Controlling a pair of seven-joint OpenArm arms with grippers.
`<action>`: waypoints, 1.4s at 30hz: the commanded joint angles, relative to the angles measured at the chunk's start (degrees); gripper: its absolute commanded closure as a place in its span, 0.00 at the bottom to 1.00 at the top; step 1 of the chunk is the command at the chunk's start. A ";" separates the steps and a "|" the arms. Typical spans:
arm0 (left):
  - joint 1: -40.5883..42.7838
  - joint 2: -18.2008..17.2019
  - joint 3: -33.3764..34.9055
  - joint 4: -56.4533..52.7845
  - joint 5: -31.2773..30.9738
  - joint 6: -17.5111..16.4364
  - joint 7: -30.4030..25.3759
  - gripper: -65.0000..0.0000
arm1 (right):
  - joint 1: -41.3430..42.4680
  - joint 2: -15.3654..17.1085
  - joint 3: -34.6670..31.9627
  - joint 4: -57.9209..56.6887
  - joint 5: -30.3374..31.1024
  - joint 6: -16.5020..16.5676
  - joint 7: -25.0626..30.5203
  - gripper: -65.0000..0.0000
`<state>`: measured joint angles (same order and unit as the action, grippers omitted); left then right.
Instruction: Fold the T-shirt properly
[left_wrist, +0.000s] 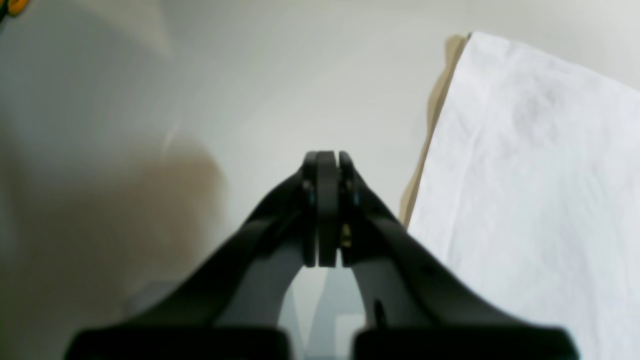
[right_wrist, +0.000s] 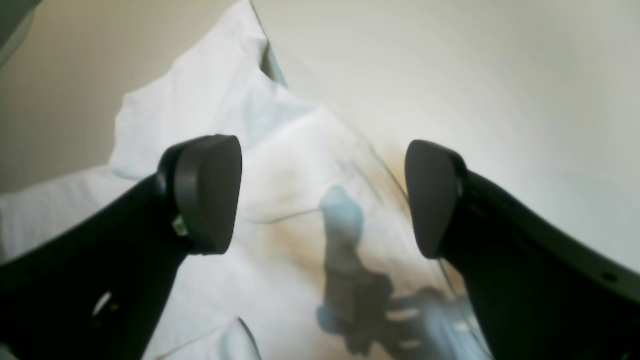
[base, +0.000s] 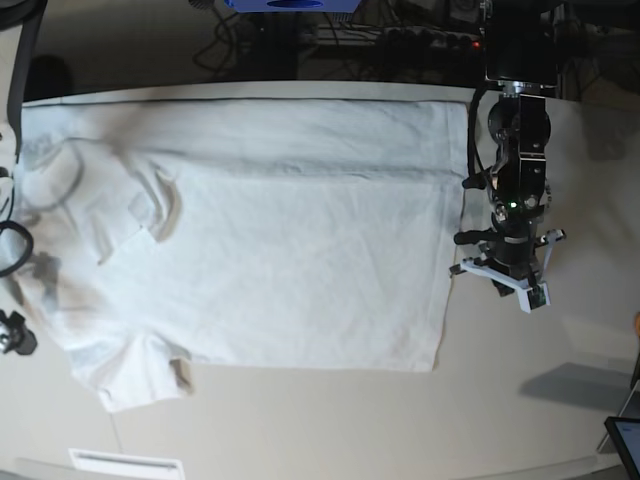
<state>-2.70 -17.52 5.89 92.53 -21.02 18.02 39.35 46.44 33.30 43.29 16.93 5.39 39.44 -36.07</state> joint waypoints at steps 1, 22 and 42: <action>-0.77 -0.64 -0.31 1.23 0.40 0.13 -1.33 1.00 | 2.14 1.73 -0.78 -0.27 2.22 0.56 1.92 0.25; 2.57 -0.81 -0.40 8.26 0.84 0.13 -1.24 1.00 | -1.64 -1.87 -11.86 -1.68 -0.33 0.56 10.62 0.25; 3.09 1.12 1.19 10.55 0.22 -0.22 -1.24 1.00 | -2.00 -2.93 -18.36 0.70 -5.96 -3.35 18.10 0.25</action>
<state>1.30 -16.60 6.90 101.67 -21.02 18.02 39.55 42.30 29.12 24.97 15.94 -1.58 35.94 -19.84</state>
